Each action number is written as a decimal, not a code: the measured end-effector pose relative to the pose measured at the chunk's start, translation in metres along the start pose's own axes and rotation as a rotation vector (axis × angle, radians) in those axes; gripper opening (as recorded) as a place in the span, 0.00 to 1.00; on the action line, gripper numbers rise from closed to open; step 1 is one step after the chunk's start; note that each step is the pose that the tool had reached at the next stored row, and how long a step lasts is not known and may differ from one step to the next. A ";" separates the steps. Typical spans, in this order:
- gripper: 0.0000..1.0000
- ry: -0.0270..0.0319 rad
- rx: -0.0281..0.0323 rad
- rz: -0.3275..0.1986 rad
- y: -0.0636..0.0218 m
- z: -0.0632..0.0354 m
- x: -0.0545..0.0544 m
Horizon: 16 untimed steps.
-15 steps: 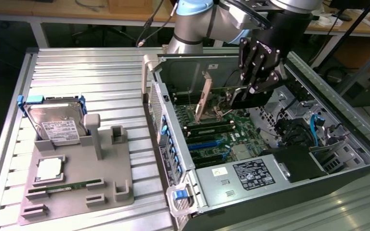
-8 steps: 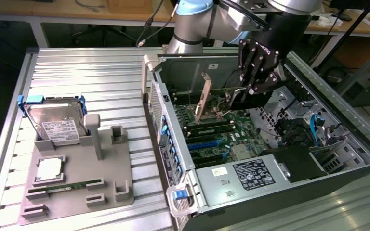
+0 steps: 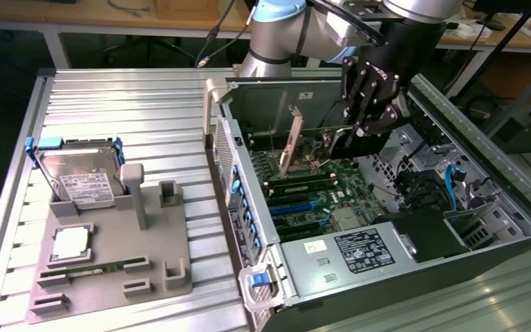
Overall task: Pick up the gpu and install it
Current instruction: 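Insert the gpu into the slot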
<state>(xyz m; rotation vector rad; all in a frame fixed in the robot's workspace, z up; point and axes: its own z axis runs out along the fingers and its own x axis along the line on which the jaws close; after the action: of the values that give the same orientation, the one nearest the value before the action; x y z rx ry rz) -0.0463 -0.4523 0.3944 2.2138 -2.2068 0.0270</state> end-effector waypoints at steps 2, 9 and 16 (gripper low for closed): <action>0.27 0.0000 0.0000 0.000 0.0000 0.0000 0.000; 0.27 -0.0002 0.0006 0.000 0.0000 0.0007 0.000; 0.27 0.0001 0.0003 0.015 0.0027 0.0092 0.000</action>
<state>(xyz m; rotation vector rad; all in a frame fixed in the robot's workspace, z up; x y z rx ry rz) -0.0490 -0.4523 0.3852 2.1969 -2.2241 0.0276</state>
